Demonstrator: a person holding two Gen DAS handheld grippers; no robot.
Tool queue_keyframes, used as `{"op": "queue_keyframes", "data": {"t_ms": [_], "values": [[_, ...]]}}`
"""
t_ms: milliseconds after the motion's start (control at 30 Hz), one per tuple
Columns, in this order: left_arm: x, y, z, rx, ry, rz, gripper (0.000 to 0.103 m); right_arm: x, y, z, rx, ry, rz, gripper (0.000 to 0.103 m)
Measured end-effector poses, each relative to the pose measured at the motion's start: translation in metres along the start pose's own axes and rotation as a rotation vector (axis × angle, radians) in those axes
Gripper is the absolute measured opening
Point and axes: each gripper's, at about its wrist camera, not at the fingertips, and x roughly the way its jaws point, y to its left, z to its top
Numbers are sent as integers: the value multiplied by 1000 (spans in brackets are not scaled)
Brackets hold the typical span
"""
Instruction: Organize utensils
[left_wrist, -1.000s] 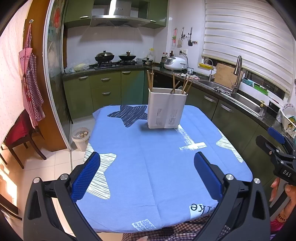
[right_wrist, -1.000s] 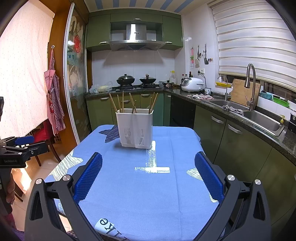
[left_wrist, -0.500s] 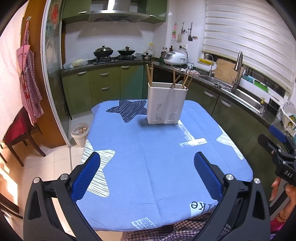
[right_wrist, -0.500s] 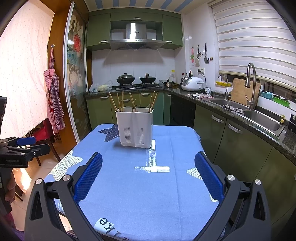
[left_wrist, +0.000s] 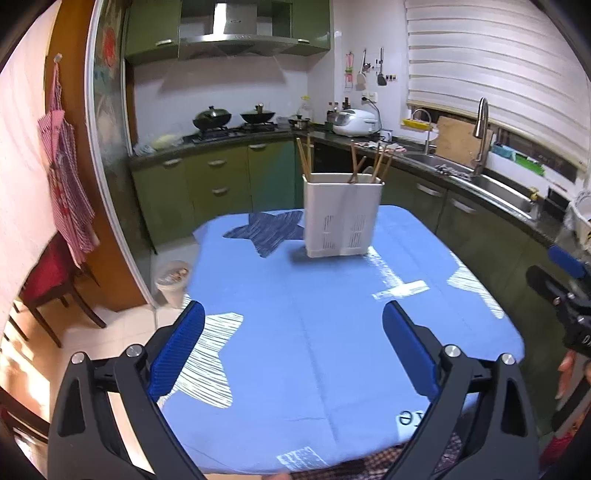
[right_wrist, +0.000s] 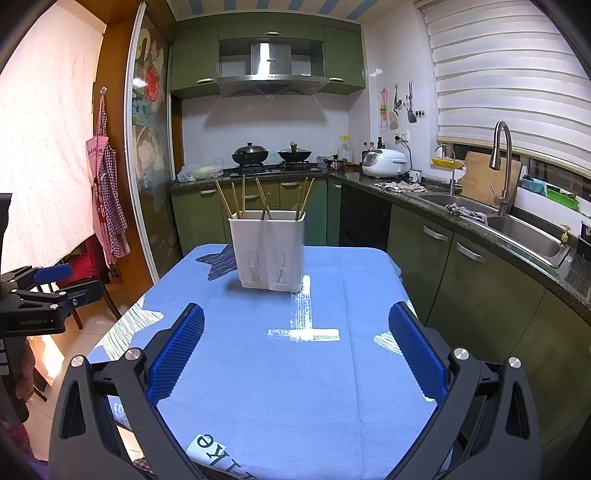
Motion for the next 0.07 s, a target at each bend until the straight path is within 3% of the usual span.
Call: {"op": "queue_keyframes", "data": {"t_ms": [67], "values": [[3, 0, -1, 0, 13, -12, 96, 3, -1, 0, 1, 7, -2, 99]]}}
